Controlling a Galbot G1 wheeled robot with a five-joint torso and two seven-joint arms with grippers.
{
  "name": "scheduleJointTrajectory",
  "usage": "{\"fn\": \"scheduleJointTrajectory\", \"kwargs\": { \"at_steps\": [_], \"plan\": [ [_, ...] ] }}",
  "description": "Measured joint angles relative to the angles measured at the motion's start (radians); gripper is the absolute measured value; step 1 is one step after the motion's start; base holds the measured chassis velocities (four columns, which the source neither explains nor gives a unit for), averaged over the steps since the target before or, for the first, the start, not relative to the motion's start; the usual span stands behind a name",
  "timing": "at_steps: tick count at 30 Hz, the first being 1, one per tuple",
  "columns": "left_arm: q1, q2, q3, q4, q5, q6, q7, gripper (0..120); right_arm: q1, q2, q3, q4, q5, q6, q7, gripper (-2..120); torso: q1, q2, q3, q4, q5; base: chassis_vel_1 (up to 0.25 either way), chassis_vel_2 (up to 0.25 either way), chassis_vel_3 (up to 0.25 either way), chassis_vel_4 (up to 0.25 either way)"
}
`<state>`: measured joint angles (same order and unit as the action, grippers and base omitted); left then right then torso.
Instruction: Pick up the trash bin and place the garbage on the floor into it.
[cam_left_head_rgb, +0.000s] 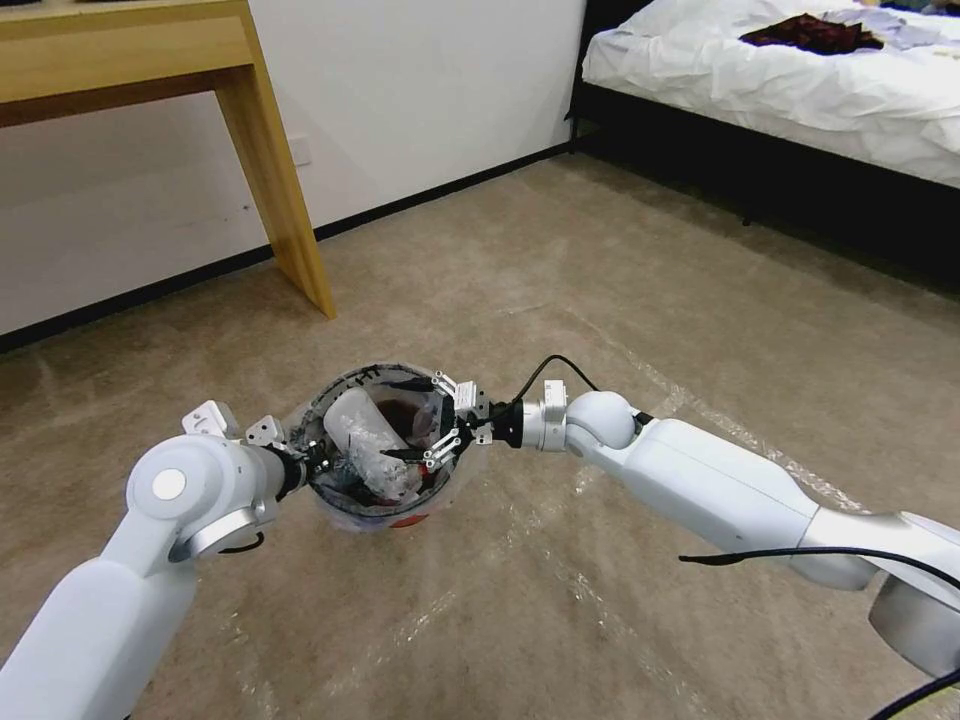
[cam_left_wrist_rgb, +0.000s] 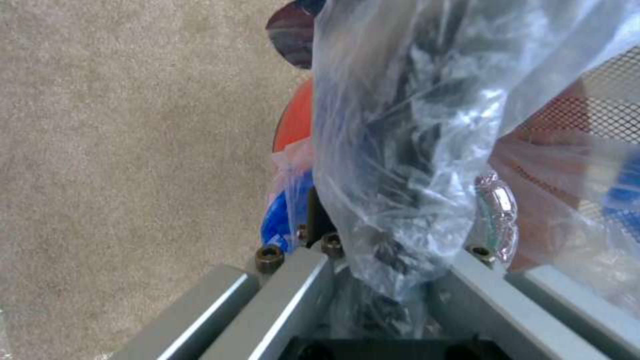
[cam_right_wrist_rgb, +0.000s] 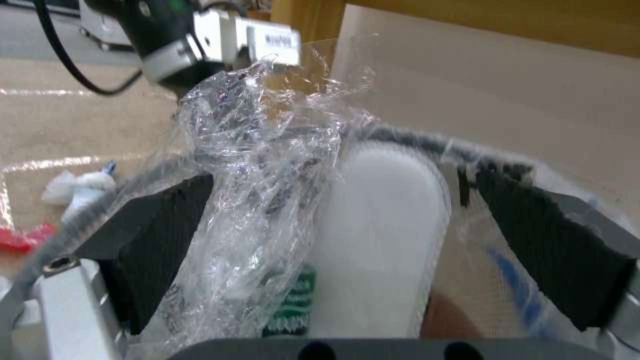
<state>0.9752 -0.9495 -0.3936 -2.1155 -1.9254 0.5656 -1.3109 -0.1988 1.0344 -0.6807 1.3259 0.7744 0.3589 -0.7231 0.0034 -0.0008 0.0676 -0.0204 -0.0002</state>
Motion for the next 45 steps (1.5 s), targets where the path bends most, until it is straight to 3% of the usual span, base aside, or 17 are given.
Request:
{"fn": "scheduleJointTrajectory", "kwargs": {
  "at_steps": [9, 21, 35, 45],
  "plan": [
    [0.017, 0.006, -0.003, -0.019, 0.0, 0.007, 0.0, 0, 0.02, 0.066, 0.001, -0.091, -0.058, 0.027, 0.008, 100, 0.0, 0.0, 0.0, 0.0002, 0.0, 0.0, 0.0, 0.0, 0.0],
    [0.019, 0.017, -0.009, -0.03, -0.022, 0.008, -0.009, 0, 0.076, 0.144, -0.014, -0.233, -0.195, 0.087, -0.082, 100, 0.0, 0.0, 0.0, 0.0003, 0.0, 0.0, 0.0, 0.0, 0.0],
    [0.006, 0.017, -0.009, -0.025, -0.044, 0.009, -0.001, 0, 0.121, 0.134, -0.014, -0.257, -0.29, 0.146, -0.149, 100, 0.0, 0.0, 0.0, 0.0, 0.0001, 0.0, 0.0, 0.0, 0.0],
    [0.0, 0.01, -0.008, -0.006, -0.045, 0.008, 0.001, 0, 0.125, 0.115, 0.006, -0.245, -0.236, 0.145, -0.154, 100, 0.0, 0.0, 0.0, 0.0001, 0.0001, 0.0, 0.0, 0.0, 0.0]
  ]
}}
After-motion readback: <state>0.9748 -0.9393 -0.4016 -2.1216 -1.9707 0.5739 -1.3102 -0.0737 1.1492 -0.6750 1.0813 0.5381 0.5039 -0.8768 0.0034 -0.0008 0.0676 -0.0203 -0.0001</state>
